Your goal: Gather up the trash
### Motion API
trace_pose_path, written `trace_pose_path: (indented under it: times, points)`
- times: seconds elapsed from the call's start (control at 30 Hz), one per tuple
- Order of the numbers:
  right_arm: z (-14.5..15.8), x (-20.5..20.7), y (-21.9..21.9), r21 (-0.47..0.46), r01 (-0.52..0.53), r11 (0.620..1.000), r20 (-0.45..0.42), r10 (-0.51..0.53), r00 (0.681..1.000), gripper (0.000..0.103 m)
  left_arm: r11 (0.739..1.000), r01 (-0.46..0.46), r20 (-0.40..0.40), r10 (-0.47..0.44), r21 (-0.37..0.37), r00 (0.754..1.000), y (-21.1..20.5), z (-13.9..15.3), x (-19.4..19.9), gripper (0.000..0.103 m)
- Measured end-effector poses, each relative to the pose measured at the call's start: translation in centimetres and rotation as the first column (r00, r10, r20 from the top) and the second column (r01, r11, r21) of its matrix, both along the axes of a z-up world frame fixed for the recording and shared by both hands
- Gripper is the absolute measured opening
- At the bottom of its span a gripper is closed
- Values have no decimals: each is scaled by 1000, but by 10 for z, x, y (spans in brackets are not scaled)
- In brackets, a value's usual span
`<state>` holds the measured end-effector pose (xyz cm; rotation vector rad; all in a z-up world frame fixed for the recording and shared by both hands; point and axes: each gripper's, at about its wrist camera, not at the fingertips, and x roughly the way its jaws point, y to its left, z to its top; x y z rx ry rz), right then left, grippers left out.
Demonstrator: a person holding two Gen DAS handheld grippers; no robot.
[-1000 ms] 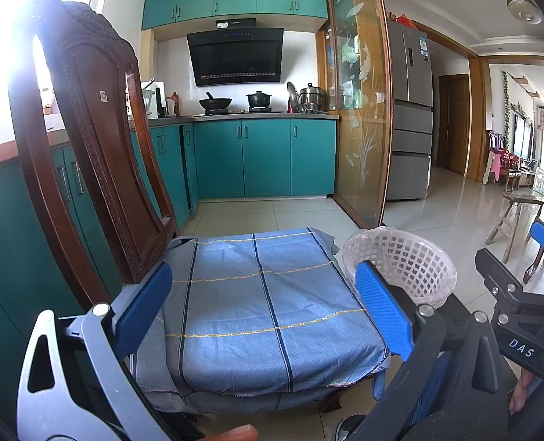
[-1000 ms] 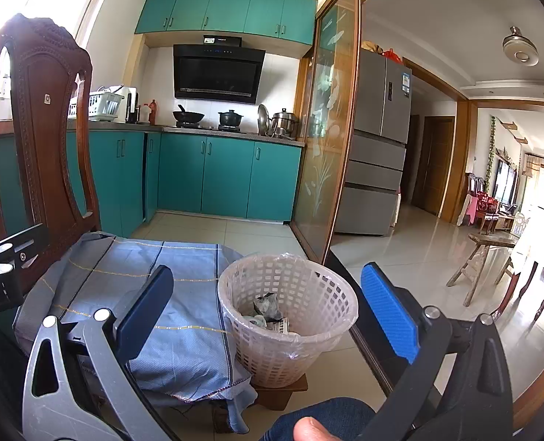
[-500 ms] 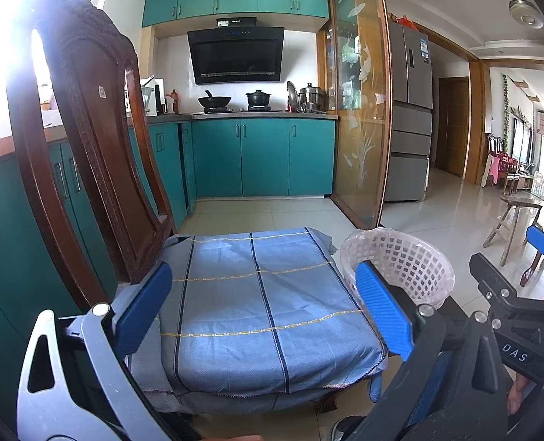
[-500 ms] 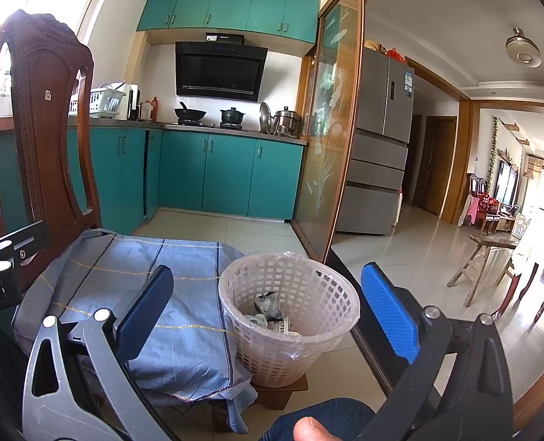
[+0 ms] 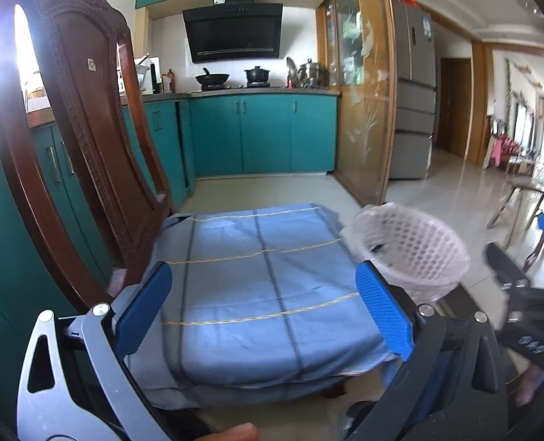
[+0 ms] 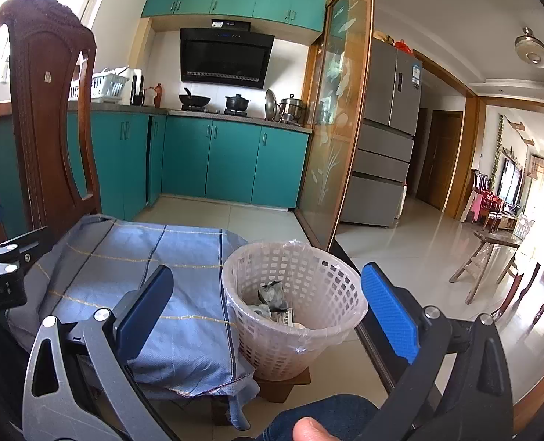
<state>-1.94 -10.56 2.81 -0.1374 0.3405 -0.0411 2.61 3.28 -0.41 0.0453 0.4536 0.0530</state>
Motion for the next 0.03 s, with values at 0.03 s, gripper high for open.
trace_pose_path:
  times: [0.03]
  points:
    - [0, 1, 4, -15, -14, 1000, 0, 14, 1000, 100, 1000, -8, -3, 8, 12, 1000, 3, -2, 5, 100]
